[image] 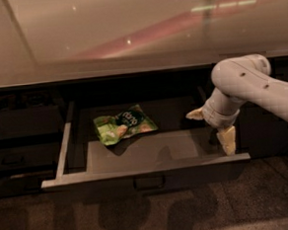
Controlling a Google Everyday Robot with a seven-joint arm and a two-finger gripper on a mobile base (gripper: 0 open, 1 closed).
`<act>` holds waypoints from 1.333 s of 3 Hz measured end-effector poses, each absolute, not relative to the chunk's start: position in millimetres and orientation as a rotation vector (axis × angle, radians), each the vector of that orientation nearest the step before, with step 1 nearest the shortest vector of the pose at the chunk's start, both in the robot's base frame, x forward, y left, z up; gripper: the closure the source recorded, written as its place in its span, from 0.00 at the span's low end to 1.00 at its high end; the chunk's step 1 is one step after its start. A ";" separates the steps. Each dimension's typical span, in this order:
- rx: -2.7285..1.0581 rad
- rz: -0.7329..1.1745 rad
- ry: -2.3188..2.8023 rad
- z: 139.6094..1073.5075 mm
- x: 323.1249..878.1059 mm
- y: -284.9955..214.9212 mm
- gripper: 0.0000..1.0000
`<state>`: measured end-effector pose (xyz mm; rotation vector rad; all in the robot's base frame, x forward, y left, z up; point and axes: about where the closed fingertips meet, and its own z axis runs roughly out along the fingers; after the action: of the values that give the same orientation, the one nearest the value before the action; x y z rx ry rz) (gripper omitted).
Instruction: Open top drawer
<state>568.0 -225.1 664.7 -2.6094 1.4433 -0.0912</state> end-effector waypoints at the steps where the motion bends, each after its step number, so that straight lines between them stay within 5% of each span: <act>1: -2.609 -0.091 1.443 666.8 568.0 -225.1 0.00; 4: -2.621 -0.084 1.420 666.0 552.9 -225.5 0.00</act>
Offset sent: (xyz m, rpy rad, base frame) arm -0.2523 -0.0021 -0.1266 0.0236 0.0350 0.3057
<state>552.9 -225.5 666.0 -2.6214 1.4204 -0.0838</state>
